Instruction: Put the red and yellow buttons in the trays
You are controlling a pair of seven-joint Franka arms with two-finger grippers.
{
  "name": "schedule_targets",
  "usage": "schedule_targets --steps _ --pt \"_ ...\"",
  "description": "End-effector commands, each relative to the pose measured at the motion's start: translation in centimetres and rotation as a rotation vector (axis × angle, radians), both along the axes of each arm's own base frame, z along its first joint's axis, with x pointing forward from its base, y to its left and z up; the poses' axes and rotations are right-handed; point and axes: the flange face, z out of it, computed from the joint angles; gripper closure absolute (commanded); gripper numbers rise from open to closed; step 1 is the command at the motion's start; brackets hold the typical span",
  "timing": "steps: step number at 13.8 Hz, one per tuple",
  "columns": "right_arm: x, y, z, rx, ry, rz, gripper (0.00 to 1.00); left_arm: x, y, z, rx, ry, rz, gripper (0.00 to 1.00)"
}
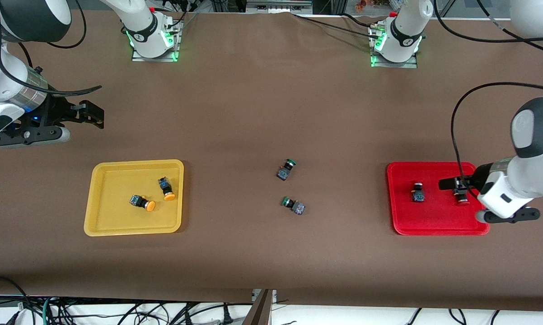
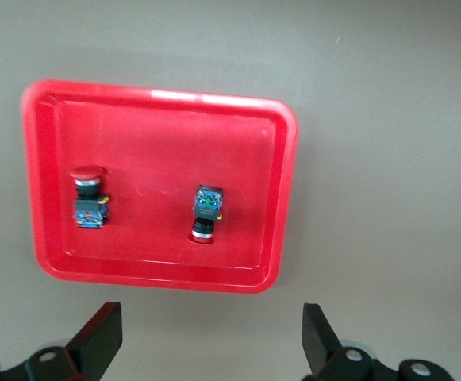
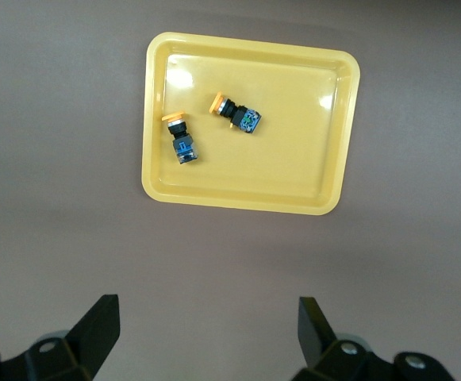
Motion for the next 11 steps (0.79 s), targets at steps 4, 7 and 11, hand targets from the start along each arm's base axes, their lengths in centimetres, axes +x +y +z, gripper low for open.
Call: schedule_targets --steps 4,7,11 --pt "0.4 -0.5 0.6 0.012 -0.017 -0.018 0.0 -7.4 -2.5 12.2 0.031 -0.105 -0.032 0.0" --pt "0.4 -0.1 0.7 0.013 -0.019 -0.012 0.01 -11.1 -3.1 12.4 0.047 -0.05 -0.047 0.0" --pt "0.4 0.1 1.1 0.016 -0.028 -0.009 0.0 -14.0 -2.9 11.6 0.01 -0.016 -0.031 0.0"
